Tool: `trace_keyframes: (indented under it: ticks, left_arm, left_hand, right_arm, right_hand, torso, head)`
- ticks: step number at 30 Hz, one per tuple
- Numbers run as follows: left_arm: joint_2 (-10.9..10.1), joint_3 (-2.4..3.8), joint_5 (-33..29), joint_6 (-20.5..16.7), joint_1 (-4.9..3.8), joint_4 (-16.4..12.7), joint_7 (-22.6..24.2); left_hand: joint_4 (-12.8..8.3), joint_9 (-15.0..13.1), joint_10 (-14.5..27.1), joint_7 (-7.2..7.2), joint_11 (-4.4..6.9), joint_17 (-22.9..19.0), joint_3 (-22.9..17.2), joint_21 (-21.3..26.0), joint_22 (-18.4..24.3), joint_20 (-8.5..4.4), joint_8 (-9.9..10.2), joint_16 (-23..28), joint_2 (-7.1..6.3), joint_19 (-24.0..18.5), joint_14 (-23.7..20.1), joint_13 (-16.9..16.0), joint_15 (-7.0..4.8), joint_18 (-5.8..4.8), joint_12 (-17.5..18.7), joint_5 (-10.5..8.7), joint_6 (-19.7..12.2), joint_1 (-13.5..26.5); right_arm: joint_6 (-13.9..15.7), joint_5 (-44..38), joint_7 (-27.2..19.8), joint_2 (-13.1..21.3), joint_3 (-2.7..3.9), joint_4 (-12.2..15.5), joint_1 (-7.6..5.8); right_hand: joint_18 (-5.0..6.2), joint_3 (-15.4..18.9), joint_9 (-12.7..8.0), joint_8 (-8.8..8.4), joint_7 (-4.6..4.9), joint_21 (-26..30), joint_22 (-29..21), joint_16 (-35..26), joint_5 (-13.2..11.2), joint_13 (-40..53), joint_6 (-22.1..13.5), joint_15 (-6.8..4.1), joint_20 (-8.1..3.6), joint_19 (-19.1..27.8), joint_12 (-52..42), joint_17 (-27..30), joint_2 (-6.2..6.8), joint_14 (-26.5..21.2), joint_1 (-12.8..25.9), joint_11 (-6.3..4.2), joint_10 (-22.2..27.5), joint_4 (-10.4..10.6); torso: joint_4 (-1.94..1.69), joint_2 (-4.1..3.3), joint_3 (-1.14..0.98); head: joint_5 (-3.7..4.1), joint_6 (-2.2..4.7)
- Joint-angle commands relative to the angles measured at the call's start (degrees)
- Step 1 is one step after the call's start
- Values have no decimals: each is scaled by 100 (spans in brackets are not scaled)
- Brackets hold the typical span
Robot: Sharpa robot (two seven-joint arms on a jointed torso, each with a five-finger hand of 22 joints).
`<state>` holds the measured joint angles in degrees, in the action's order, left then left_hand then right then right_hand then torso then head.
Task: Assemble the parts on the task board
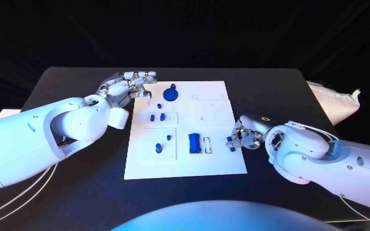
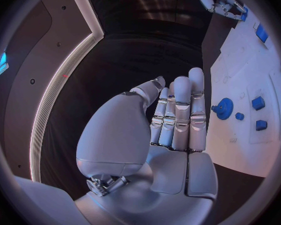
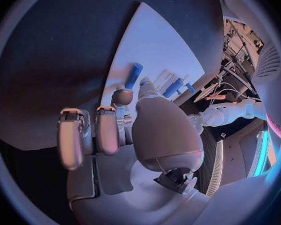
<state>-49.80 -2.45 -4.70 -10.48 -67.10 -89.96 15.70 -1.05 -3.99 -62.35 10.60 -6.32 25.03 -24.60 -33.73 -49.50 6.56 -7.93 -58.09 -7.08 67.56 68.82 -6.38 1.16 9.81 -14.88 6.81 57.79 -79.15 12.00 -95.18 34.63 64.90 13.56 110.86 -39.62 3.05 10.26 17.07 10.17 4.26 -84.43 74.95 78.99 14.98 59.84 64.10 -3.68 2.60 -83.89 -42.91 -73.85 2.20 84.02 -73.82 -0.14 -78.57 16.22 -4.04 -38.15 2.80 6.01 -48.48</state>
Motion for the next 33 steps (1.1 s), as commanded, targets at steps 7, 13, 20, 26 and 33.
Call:
trace_keyframes:
  ticks: [7, 13, 20, 26, 33]
  left_arm:
    - [10, 3, 13, 112, 1, -6, 12]
    - [8, 3, 20, 121, 2, -8, -1]
    - [11, 3, 26, 131, 2, -7, -9]
    - [22, 3, 28, 139, 3, -5, -14]
    - [22, 3, 40, 140, 4, -5, -19]
  left_hand:
    - [-5, 3, 36, 4, 10, -9, 37, 36, 8, 30, -26, -36, 42, -10, -23, -10, 3, 64, -24, 21, -29, -7]
    - [-5, 3, 36, 4, 10, -9, 37, 36, 8, 30, -26, -36, 42, -10, -23, -10, 3, 64, -24, 21, -29, -7]
    - [-5, 3, 36, 4, 10, -9, 37, 36, 8, 30, -26, -36, 42, -10, -23, -10, 3, 64, -24, 21, -29, -7]
    - [-5, 3, 36, 4, 10, -9, 37, 36, 8, 30, -26, -36, 42, -10, -23, -10, 3, 64, -24, 21, -29, -7]
    - [-3, 3, 58, 7, 6, -19, 43, 42, 10, 32, -38, -41, 53, -11, -30, -10, 7, 62, -48, 22, -42, -3]
  right_arm:
    - [-360, -350, -1, -51, 1, -43, 16]
    - [-525, -473, -4, -129, 0, -93, 53]
    - [-735, -653, -16, -206, 0, -99, 80]
    - [-879, -856, -28, -281, -3, -97, 89]
    - [-789, -940, -24, -317, -7, -100, 96]
  right_hand:
    - [-68, 2, 59, 23, -27, 12, 630, -5, 41, 35, 75, -37, -8, 21, -46, -32, -42, 313, -50, -26, -12, -7]
    - [-69, -50, 132, 23, -35, 15, 631, -5, -61, 40, 71, -53, -25, 20, -37, -41, -66, 316, -419, -41, -14, -168]
    - [-72, -417, 207, 9, -58, 13, 642, -5, -559, 6, 74, -82, -57, 13, 39, -57, -193, 318, -1158, -72, 17, -551]
    - [-76, -694, 233, -18, -60, 8, 656, -4, -614, -24, 106, -89, -67, 4, 98, -70, -190, 319, -1498, -80, 40, -751]
    - [-79, -808, 239, -50, -55, 3, 667, -4, -349, -35, 110, -80, -62, -4, 113, -76, -216, 320, -1386, -88, 19, -654]
  torso:
    - [-1, 1, 1]
    - [3, -1, -4]
    - [8, 2, -1]
    - [-2, 0, -4]
    - [6, 1, 1]
  head:
    - [-25, 4]
    - [-54, -13]
    - [-57, -23]
    - [-50, -29]
    - [-55, -31]
